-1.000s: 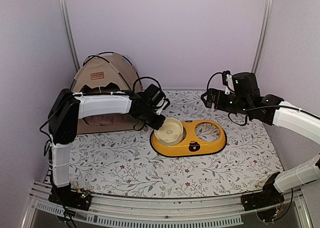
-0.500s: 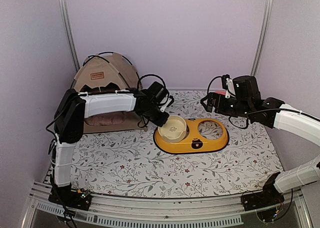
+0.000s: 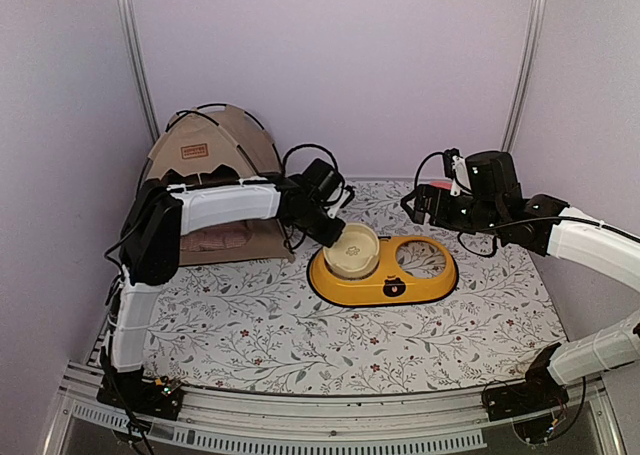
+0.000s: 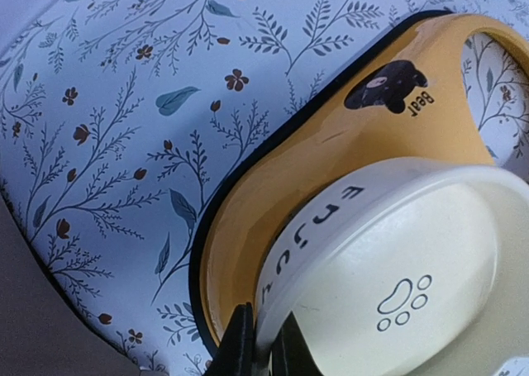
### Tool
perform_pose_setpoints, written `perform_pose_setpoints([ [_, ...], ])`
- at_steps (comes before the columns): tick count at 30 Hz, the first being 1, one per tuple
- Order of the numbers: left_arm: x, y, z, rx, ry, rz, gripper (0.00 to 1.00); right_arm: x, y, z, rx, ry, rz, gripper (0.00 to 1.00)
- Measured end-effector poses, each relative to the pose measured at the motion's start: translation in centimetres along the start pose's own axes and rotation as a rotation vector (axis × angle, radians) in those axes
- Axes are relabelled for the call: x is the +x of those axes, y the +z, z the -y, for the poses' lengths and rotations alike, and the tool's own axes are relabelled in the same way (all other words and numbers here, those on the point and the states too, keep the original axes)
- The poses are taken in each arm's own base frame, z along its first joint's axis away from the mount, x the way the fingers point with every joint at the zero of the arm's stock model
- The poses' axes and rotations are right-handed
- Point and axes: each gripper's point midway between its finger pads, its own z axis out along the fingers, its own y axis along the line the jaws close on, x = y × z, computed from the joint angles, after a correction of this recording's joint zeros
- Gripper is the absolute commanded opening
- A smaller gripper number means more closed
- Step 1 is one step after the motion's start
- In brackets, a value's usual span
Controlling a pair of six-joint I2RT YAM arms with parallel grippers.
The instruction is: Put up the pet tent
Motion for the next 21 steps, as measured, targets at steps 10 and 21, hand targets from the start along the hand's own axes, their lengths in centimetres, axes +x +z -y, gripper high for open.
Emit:
perform_pose_setpoints([
  [10, 1.7, 2.4, -0.1, 0.001, 0.008, -0.049, 0.1, 0.0, 0.0, 0.0, -0.001, 0.0, -0.001, 0.99],
  [21, 1.7, 2.5, -0.1, 0.003, 0.011, -0.036, 0.34, 0.7, 0.7, 0.0, -0.002, 0.004, -0.028, 0.99],
])
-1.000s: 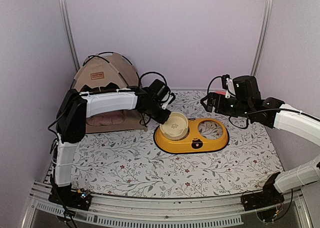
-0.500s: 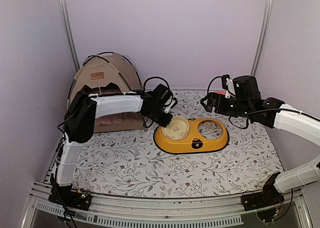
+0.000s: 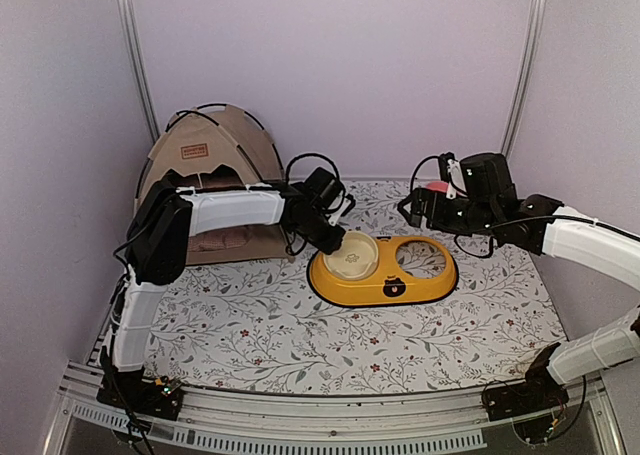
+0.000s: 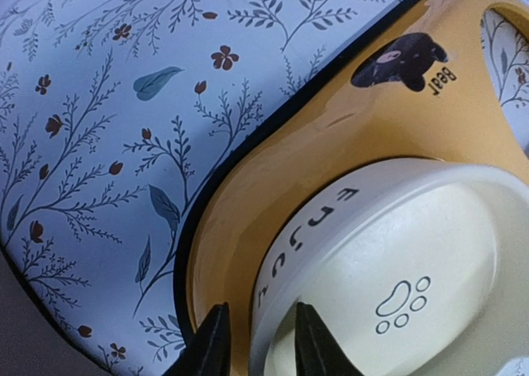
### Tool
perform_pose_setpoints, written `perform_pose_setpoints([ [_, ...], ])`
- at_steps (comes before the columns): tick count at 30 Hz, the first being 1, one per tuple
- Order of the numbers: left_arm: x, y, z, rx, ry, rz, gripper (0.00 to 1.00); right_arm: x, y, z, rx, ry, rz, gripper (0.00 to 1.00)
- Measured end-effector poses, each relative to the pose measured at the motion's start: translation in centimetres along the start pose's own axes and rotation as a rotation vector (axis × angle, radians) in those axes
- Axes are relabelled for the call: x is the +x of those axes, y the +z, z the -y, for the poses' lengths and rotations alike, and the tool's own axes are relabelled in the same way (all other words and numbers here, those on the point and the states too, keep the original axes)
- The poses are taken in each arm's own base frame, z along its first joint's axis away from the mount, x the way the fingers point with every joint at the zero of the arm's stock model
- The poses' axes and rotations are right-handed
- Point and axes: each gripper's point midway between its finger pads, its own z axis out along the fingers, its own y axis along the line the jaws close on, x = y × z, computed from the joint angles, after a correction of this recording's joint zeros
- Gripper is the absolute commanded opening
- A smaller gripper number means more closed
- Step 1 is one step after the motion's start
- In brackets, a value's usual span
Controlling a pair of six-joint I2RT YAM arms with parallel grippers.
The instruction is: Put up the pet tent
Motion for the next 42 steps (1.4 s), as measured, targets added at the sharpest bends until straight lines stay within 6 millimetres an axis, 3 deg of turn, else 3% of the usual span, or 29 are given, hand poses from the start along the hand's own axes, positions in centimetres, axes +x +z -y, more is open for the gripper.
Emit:
perform_pose_setpoints([
  [4, -0.1, 0.0, 0.1, 0.005, -0.005, 0.006, 0.52, 0.6, 0.5, 0.2, 0.008, -0.001, -0.021, 0.99],
  [7, -0.3, -0.6, 0.1, 0.008, -0.001, 0.017, 0.61, 0.7, 0.6, 0.2, 0.008, 0.001, -0.025, 0.99],
  [13, -2.3, -3.4, 0.3, 0.025, -0.005, 0.09, 0.8, 0.8, 0.9, 0.2, 0.011, 0.002, -0.033, 0.99],
  [18, -4.0, -6.2, 0.6, 0.049, -0.016, 0.165, 0.9, 1.3, 1.3, 0.3, 0.009, 0.004, -0.051, 0.99],
  [20, -4.5, -7.4, 0.8, 0.068, -0.023, 0.195, 0.99, 1.5, 1.6, 0.3, 0.009, 0.003, -0.061, 0.99],
  [30, -3.5, -14.5, 1.1, 0.138, -0.08, 0.35, 0.99, -0.4, 1.9, 0.2, 0.038, 0.004, -0.034, 0.99],
  [35, -3.0, -17.8, 0.9, 0.152, -0.098, 0.442, 0.99, -1.5, 2.5, 1.4, 0.059, 0.03, -0.027, 0.99],
  [42, -0.5, -19.4, 0.9, 0.179, -0.1, 0.468, 0.99, 1.4, 4.1, 2.8, 0.069, 0.055, -0.167, 0.99],
])
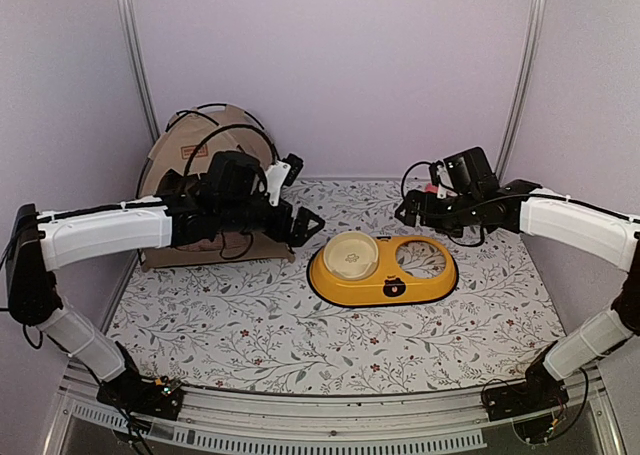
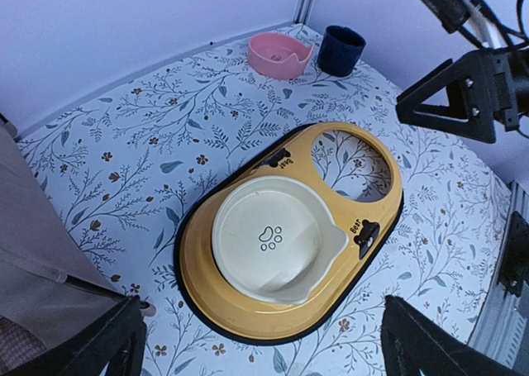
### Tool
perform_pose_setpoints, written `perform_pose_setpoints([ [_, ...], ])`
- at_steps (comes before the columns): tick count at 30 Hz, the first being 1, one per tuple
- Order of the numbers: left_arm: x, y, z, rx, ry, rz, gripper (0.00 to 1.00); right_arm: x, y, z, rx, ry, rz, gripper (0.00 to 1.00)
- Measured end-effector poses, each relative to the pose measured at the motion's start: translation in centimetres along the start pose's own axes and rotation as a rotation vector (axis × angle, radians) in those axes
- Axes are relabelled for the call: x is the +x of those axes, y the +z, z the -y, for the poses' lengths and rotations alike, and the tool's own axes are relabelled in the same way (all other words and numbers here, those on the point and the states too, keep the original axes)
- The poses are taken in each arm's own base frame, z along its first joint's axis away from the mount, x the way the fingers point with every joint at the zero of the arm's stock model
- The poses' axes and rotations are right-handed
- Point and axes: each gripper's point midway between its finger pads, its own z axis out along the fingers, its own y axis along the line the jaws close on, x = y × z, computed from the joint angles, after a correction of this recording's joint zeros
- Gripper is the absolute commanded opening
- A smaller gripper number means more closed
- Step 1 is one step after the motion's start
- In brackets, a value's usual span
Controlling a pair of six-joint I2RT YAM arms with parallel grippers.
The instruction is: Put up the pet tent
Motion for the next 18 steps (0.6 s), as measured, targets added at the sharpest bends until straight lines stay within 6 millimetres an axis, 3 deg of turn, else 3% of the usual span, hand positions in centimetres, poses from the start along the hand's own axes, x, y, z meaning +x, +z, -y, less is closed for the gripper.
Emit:
perform_pose_setpoints([
  [4, 0.3, -0.8, 0.5, 0.034, 0.0, 0.009, 0.99, 1.5, 1.7, 0.2, 0.018, -0.008, -0.092, 0.99],
  [12, 1.9, -1.1, 1.6, 0.113, -0.052, -0.016, 0.99, 3.0, 7.0, -0.2, 0.028, -0.055, -0.219, 0.8],
  [18, 3.5, -1.7, 2.2, 0.159, -0.094, -0.045, 0.99, 4.6, 9.8, -2.4, 0.004, -0.148, -0.286, 0.64],
])
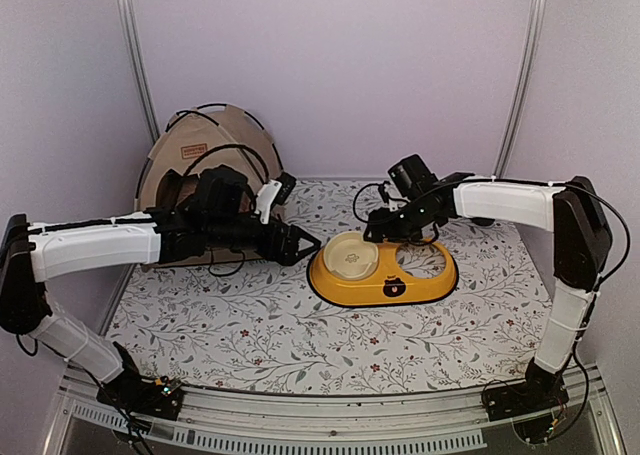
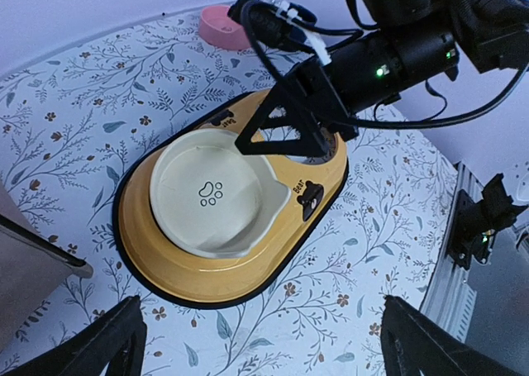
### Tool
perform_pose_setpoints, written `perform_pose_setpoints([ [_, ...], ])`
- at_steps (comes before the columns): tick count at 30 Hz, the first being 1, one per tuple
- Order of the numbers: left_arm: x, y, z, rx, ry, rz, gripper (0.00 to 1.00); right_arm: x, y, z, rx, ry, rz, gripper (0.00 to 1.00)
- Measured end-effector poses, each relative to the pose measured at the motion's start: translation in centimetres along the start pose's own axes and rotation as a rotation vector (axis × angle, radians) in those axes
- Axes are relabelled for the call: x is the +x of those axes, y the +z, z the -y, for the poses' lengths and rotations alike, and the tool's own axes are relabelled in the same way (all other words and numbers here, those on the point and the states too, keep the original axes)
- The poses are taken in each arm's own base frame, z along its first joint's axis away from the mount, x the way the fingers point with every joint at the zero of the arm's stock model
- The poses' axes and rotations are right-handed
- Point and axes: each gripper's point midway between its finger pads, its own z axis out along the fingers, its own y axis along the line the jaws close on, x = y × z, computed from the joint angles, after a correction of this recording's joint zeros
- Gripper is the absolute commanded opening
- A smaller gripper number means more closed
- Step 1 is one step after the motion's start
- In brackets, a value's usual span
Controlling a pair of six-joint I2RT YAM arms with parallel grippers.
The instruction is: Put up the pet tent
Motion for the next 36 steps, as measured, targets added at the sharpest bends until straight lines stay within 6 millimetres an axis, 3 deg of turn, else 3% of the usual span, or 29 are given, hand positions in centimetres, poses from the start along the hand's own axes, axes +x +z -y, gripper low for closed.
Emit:
perform_pose_setpoints([
  [3, -0.2, -0.3, 0.3, 0.013, -0.003, 0.006, 0.99, 0.6, 1.4, -0.5, 0.005, -0.031, -0.031, 0.55],
  [7, -0.5, -0.6, 0.6, 0.024, -0.001, 0.017, 0.99, 1.4, 2.7, 0.2, 0.042, -0.05, -0.061, 0.34],
  [16, 0.0, -0.5, 0.8, 0.041, -0.003, 0.007, 0.99, 2.2, 4.2, 1.2, 0.121, -0.077, -0.103, 0.13],
  [20, -0.2, -0.5, 1.0, 0.051, -0.002, 0.017, 0.99, 2.1, 4.4, 0.9, 0.162, -0.103, -0.129, 0.18],
  [25, 0.0, -0.5, 0.9, 0.054, -0.004, 0.016, 0.99, 2.7, 4.2, 0.8, 0.172, -0.118, -0.156, 0.41],
  [29, 0.2, -0.4, 0.8, 0.052, -0.009, 0.011, 0.99, 2.8, 3.7, 0.6, 0.181, -0.127, -0.156, 0.53],
  [36, -0.1, -0.6, 0.5, 0.033, -0.008, 0.032, 0.99, 1.1, 1.6, -0.6, 0.204, -0.156, -0.077, 0.53],
])
